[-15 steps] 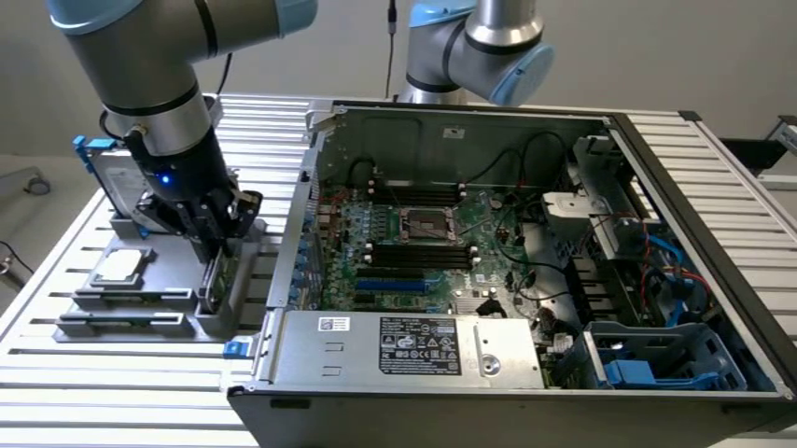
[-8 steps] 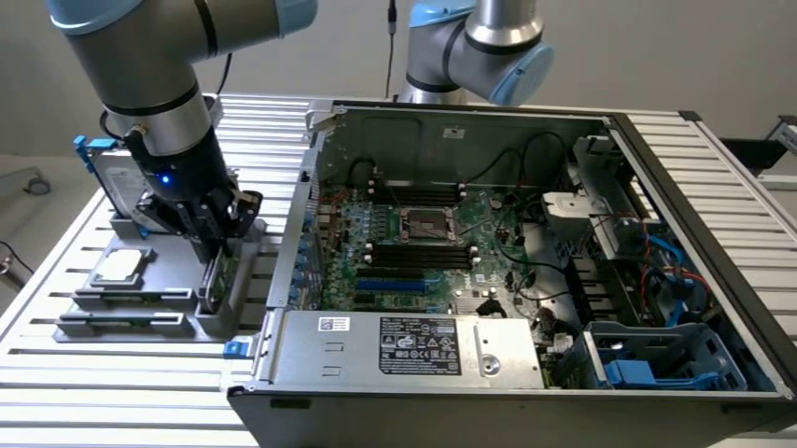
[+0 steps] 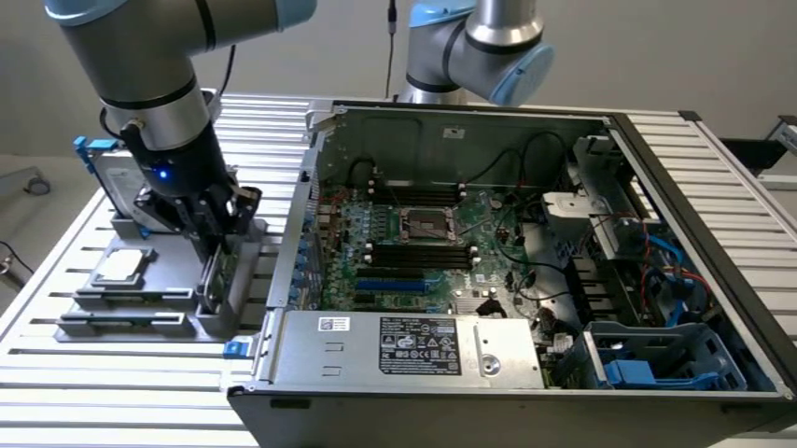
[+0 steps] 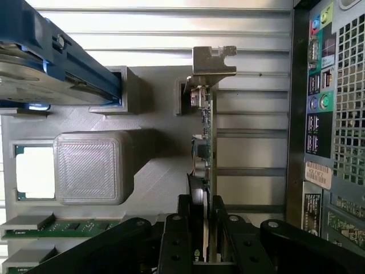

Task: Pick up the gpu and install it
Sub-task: 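Pick up the gpu and move the gpu toward the slot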

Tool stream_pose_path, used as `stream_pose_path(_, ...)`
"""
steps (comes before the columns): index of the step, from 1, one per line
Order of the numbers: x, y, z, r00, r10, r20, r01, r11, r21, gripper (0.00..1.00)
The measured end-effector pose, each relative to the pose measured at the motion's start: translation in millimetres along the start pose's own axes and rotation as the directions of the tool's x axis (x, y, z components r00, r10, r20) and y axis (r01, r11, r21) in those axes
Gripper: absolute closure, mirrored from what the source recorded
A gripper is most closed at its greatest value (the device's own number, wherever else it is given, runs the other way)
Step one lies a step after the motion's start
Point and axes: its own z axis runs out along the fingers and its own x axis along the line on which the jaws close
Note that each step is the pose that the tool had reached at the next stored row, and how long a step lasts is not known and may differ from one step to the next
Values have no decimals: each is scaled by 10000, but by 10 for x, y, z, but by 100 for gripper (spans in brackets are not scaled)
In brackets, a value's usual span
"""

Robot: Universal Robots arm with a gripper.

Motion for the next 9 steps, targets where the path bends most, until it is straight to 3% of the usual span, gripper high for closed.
stream_pose_path(9, 2, 13, -364, 10000, 1, -8, -1, 10000, -26, 73)
